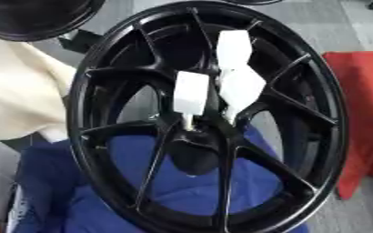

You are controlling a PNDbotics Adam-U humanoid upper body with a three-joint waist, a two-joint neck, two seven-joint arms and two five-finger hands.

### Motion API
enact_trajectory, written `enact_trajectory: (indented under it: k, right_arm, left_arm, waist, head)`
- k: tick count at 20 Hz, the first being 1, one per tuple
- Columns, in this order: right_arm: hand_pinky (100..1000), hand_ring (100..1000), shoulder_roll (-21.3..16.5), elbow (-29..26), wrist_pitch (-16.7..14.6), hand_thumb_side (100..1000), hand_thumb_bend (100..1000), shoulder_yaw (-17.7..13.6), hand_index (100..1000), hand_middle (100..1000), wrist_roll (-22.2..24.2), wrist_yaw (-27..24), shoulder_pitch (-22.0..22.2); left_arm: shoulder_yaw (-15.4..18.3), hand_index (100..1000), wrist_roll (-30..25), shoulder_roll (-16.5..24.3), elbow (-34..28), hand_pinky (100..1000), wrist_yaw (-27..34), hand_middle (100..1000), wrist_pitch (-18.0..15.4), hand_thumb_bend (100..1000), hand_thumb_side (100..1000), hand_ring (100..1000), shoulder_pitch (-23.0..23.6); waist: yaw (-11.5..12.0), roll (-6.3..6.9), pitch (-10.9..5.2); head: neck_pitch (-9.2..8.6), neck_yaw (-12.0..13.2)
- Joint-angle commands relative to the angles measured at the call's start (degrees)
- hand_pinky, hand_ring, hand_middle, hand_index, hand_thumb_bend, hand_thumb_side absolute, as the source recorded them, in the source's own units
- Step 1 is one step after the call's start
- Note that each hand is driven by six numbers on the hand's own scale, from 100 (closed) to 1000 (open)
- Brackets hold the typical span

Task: Pull the pin out of the wheel hub.

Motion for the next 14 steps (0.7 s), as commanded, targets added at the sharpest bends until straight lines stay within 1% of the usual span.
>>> enact_trajectory:
  k: [1, 6, 8, 9, 10, 12, 13, 14]
  right_arm:
    - [796, 881, -1.6, -2.9, -0.2, 100, 100, -0.7, 918, 927, -0.2, 0.4, -1.0]
    - [822, 920, -1.2, -4.3, 0.0, 100, 100, -0.2, 920, 944, -0.7, 1.4, -1.5]
    - [836, 935, -1.2, -5.0, 0.5, 100, 100, -0.1, 906, 951, -1.5, 2.4, -1.5]
    - [890, 985, -1.2, -5.4, 1.1, 100, 100, -0.2, 912, 987, -2.2, 3.2, -1.6]
    - [913, 1000, -1.4, -5.8, 1.8, 100, 100, -0.3, 916, 998, -3.0, 4.0, -1.6]
    - [939, 1000, -1.1, -6.4, 3.0, 100, 100, -0.1, 962, 1000, -4.5, 5.5, -1.6]
    - [939, 1000, -0.8, -6.6, 3.0, 100, 100, 0.3, 976, 1000, -4.7, 5.8, -1.6]
    - [932, 1000, -0.5, -6.8, 2.6, 100, 100, 0.5, 970, 1000, -4.7, 5.5, -1.8]
  left_arm:
    - [0.3, 795, -0.1, 0.4, -1.2, 775, 0.1, 746, 0.0, 100, 754, 835, 0.0]
    - [0.3, 795, -0.1, 0.2, -1.2, 775, 0.2, 746, 0.1, 100, 755, 835, 0.1]
    - [0.3, 795, -0.1, 0.2, -1.2, 776, 0.2, 746, 0.1, 100, 755, 835, 0.1]
    - [0.3, 795, -0.1, 0.1, -1.2, 776, 0.3, 746, 0.1, 100, 754, 835, 0.1]
    - [0.3, 795, -0.1, 0.1, -1.2, 776, 0.3, 746, 0.1, 100, 754, 835, 0.1]
    - [0.3, 796, -0.2, 0.0, -1.2, 776, 0.3, 746, 0.1, 100, 758, 836, 0.1]
    - [0.3, 796, -0.2, 0.0, -1.2, 777, 0.4, 746, 0.1, 100, 758, 836, 0.1]
    - [0.3, 796, -0.3, 0.0, -1.2, 777, 0.4, 746, 0.1, 100, 758, 836, 0.1]
  waist:
    - [0.0, -0.19, -1.71]
    - [0.0, -0.34, -1.86]
    - [0.1, -0.38, -1.92]
    - [0.1, -0.38, -1.95]
    - [0.1, -0.38, -1.95]
    - [0.2, -0.4, -1.98]
    - [0.2, -0.41, -1.99]
    - [0.2, -0.42, -2.0]
  head:
    - [-0.31, -0.1]
    - [-0.49, 0.1]
    - [-0.57, 0.2]
    - [-0.63, 0.2]
    - [-0.69, 0.2]
    - [-0.77, 0.0]
    - [-0.81, 0.0]
    - [-0.83, -0.1]
